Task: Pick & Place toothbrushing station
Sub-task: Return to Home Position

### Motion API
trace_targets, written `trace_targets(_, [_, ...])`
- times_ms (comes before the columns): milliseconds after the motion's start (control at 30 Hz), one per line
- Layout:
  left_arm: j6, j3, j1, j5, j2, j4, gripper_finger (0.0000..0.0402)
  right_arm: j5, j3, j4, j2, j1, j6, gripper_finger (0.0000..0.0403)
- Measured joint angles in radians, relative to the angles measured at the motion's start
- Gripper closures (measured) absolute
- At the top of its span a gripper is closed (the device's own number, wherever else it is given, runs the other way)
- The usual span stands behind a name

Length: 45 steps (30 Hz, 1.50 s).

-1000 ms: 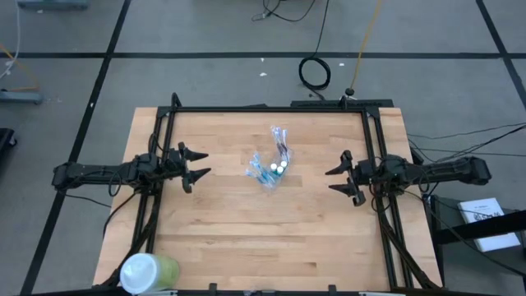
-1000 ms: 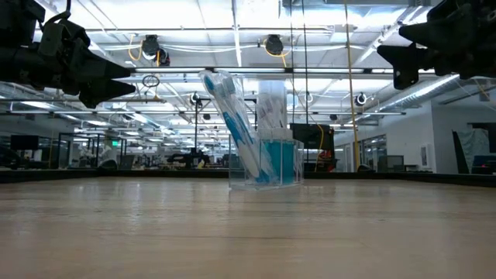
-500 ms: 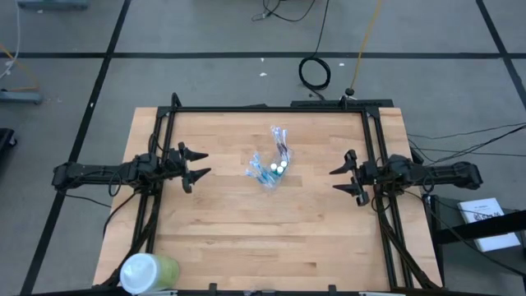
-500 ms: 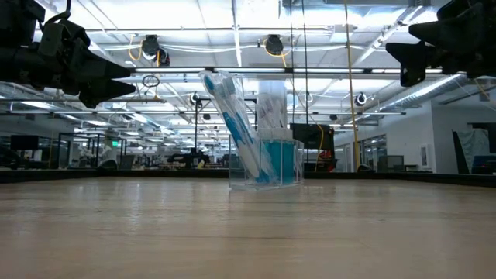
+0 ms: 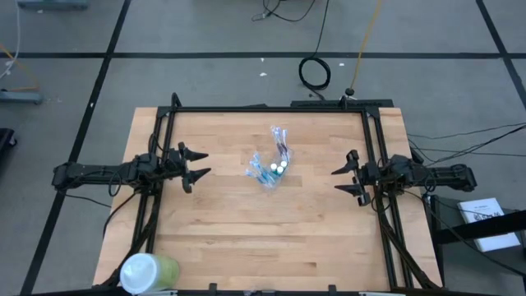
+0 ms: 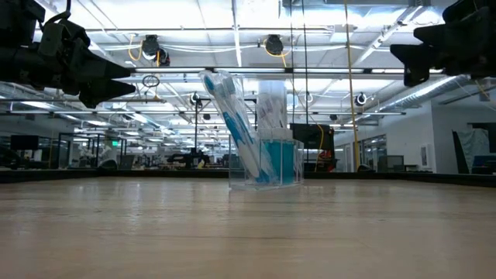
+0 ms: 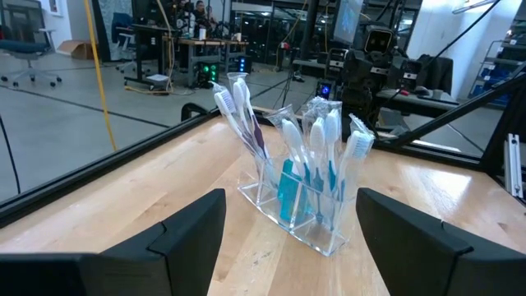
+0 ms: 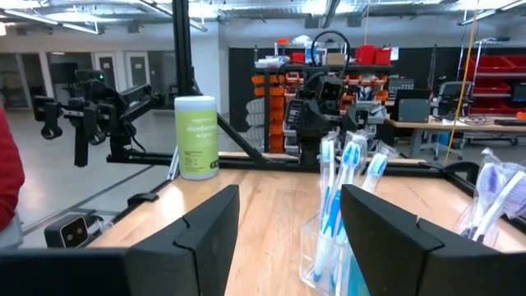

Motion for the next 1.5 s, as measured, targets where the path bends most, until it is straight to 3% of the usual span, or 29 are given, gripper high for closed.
trace_targets(1500, [0.0, 0.0, 0.0, 0.0, 0.0, 0.0, 0.0119, 0.058, 0.0, -0.143, -0.011, 0.0, -0.006, 0.0197])
